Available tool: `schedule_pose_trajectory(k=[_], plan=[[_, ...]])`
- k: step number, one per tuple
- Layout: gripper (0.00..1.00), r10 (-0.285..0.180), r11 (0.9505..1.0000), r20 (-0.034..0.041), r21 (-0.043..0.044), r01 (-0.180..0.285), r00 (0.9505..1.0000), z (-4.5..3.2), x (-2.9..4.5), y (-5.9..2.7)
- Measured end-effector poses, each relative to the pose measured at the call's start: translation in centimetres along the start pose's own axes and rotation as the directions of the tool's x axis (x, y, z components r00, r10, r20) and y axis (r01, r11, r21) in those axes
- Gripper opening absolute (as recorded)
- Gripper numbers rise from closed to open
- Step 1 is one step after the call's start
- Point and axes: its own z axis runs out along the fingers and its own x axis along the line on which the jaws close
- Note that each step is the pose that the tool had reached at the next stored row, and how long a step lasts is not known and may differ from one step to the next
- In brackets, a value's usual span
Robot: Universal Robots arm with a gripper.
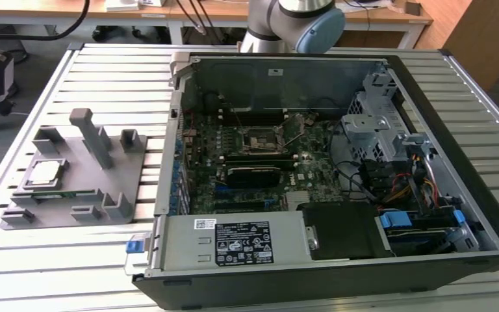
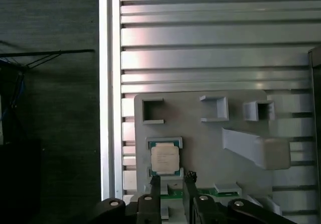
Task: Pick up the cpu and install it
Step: 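Pick up the cpu and move it towards the insertion slot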
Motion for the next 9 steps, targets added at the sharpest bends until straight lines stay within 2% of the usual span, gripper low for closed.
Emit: schedule_pose_trajectory(k=[1, 2, 4, 7, 9], plan=[[0.35, -0.002, 1.0000, -0.0030, 0.0001, 0.002, 1.0000, 0.16, 0.00, -0.01], [0.35, -0.003, 1.0000, -0.0042, 0.0003, 0.003, 1.0000, 0.31, -0.01, -0.02], [0.47, -0.004, 1.0000, -0.0047, 0.0002, 0.004, 1.0000, 0.58, -0.01, -0.05], [0.52, -0.004, 1.0000, -0.0048, 0.0003, 0.004, 1.0000, 0.79, 0.00, -0.08], [0.64, -0.004, 1.0000, -0.0049, 0.0003, 0.004, 1.0000, 0.89, -0.01, -0.09]])
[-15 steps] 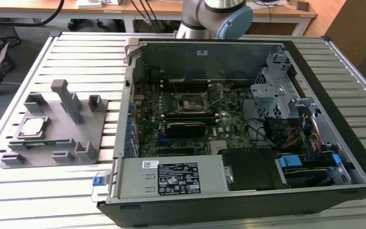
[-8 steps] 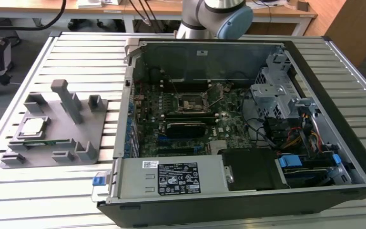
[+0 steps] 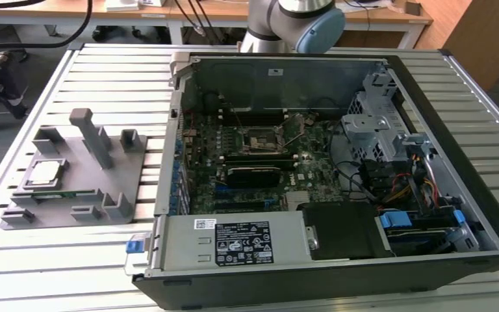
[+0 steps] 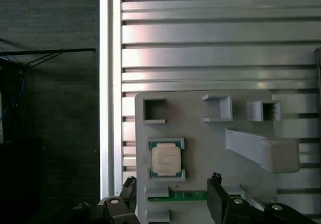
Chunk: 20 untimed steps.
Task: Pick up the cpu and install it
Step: 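Pick up the cpu and move it towards the insertion slot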
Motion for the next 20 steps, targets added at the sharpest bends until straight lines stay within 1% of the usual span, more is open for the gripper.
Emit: schedule_pose_trajectory(k=[1, 2, 6, 13, 20], plan=[[0.64, 0.000, 1.0000, 0.0000, 0.0000, 0.000, 1.0000, 0.05, 0.00, -0.01], [0.70, 0.000, 1.0000, 0.0000, 0.0000, 0.000, 1.0000, 0.11, 0.00, -0.01], [0.70, 0.000, 1.0000, -0.0001, 0.0000, 0.000, 1.0000, 0.34, 0.00, -0.02], [0.70, 0.001, 1.0000, -0.0095, 0.0003, -0.001, 1.0000, 1.50, -0.02, -0.09], [0.70, -0.012, 0.9999, -0.0135, 0.0006, 0.012, 0.9998, 2.78, -0.04, -0.17]])
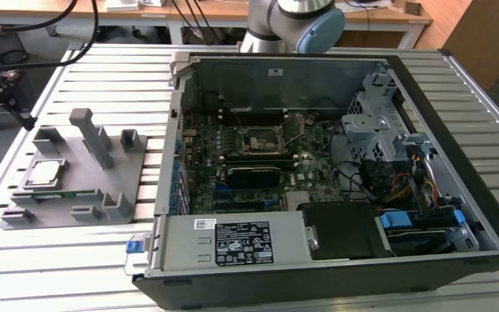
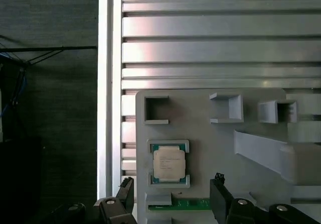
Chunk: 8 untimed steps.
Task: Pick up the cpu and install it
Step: 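Pick up the cpu and move it towards the insertion slot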
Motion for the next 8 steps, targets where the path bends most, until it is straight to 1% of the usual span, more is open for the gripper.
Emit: schedule_pose_trajectory(k=[2, 8], plan=[[0.70, 0.000, 1.0000, -0.0014, 0.0001, 0.000, 1.0000, 0.36, -0.01, -0.02], [0.70, -0.003, 1.0000, -0.0019, 0.0001, 0.003, 1.0000, 1.45, -0.04, -0.08]])
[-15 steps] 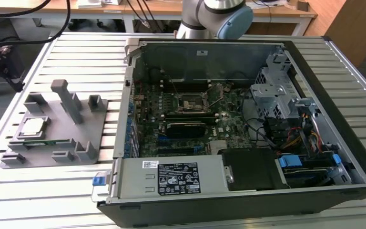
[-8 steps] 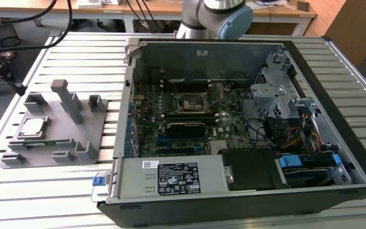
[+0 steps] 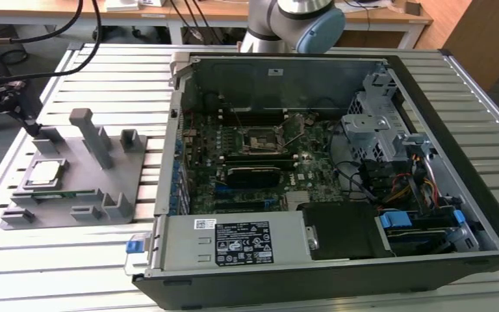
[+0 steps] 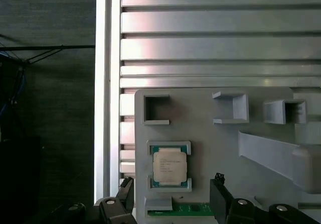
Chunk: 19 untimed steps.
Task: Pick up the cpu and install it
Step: 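Pick up the cpu and move it towards the insertion slot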
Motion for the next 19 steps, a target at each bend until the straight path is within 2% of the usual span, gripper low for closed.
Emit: schedule_pose_trajectory(k=[9, 19], plan=[[0.70, -0.005, 1.0000, -0.0011, 0.0001, 0.005, 1.0000, 1.52, -0.05, -0.18], [0.70, -0.010, 0.9999, -0.0015, 0.0023, 0.010, 0.9999, 2.31, -0.08, -0.48]])
